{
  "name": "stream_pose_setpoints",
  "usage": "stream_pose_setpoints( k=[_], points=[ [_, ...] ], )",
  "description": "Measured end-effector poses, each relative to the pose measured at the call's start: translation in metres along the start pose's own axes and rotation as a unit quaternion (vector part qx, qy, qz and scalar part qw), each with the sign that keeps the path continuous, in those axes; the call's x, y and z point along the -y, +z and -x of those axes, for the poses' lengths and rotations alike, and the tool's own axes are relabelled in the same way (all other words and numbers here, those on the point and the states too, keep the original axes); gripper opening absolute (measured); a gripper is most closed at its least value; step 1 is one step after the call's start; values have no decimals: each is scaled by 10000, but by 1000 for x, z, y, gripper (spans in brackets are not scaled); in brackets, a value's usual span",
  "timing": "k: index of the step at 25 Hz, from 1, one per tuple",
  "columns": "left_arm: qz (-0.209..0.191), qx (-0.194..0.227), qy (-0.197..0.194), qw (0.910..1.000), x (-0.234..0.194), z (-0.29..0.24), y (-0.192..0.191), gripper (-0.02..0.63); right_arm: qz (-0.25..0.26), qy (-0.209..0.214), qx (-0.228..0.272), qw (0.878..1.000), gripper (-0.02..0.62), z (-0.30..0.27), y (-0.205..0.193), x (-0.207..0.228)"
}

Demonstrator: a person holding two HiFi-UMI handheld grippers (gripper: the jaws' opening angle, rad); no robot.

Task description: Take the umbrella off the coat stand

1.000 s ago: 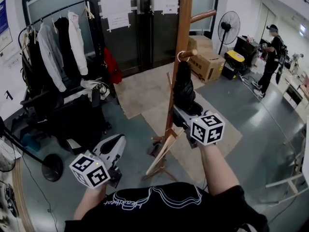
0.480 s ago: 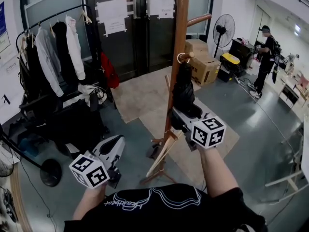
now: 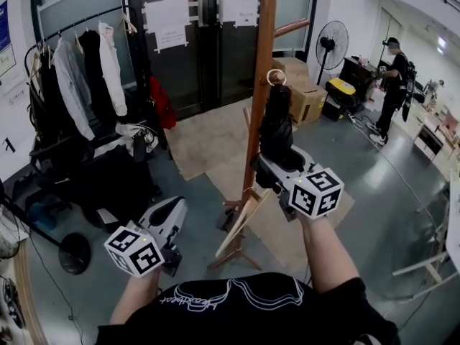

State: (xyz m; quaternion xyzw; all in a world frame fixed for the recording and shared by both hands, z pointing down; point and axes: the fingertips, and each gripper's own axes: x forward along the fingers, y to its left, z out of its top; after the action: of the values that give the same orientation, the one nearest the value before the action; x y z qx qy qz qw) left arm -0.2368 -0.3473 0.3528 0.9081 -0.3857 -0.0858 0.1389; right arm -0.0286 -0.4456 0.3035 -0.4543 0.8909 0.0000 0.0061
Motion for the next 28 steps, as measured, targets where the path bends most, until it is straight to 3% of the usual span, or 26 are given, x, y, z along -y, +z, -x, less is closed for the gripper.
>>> stream_pose_setpoints(
  k=[15,23,28],
  points=[
    [131,-122,177,9997,72,20,-24,6,-54,732,202,9971,256,84,19,-58],
    [171,-149,59,9997,126,30,-43,6,-175,1113,-15,9936,255,149,-11,-100],
    [170,-129,-36,9998,162,42,-56,6,-507,1194,-141,9915,255,192,-34,-114]
  ],
)
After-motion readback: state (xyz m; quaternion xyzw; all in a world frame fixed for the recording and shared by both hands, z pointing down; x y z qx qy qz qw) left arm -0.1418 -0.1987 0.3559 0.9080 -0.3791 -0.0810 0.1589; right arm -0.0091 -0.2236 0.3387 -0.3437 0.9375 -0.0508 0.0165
